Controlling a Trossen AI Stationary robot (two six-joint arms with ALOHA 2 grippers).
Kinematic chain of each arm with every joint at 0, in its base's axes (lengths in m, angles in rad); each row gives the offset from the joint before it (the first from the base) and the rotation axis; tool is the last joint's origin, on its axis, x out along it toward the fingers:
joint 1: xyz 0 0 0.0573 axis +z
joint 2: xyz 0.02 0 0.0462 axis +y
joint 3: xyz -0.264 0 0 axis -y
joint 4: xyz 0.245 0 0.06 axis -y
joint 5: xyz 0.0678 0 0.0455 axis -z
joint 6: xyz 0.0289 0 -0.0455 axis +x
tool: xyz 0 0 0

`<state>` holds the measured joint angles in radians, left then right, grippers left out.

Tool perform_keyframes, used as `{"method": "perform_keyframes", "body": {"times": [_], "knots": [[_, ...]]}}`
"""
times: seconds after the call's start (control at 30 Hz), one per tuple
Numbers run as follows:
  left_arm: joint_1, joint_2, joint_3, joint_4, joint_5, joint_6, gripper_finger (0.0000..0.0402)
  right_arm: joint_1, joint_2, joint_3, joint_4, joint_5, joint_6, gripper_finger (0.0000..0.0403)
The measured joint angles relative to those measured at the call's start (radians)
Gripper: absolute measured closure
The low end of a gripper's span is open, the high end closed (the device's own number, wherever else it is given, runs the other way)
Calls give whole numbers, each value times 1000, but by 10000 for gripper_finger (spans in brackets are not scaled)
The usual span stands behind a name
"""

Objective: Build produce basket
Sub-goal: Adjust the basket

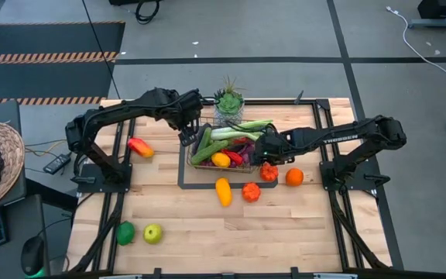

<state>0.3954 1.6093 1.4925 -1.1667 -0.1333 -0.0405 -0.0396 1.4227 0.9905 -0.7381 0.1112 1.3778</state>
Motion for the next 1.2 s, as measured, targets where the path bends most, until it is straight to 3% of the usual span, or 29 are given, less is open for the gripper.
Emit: {"method": "perform_keyframes", "body": {"times": [0.6,1.0,1.2], "knots": [[-24,0,0,3,7,-32,194,-54,0,-11,35,18,-98,304],[-40,0,0,3,7,-64,212,-51,0,-13,116,-29,-91,329],[-40,0,0,3,7,-83,214,-41,0,-13,109,-34,-48,365]]}}
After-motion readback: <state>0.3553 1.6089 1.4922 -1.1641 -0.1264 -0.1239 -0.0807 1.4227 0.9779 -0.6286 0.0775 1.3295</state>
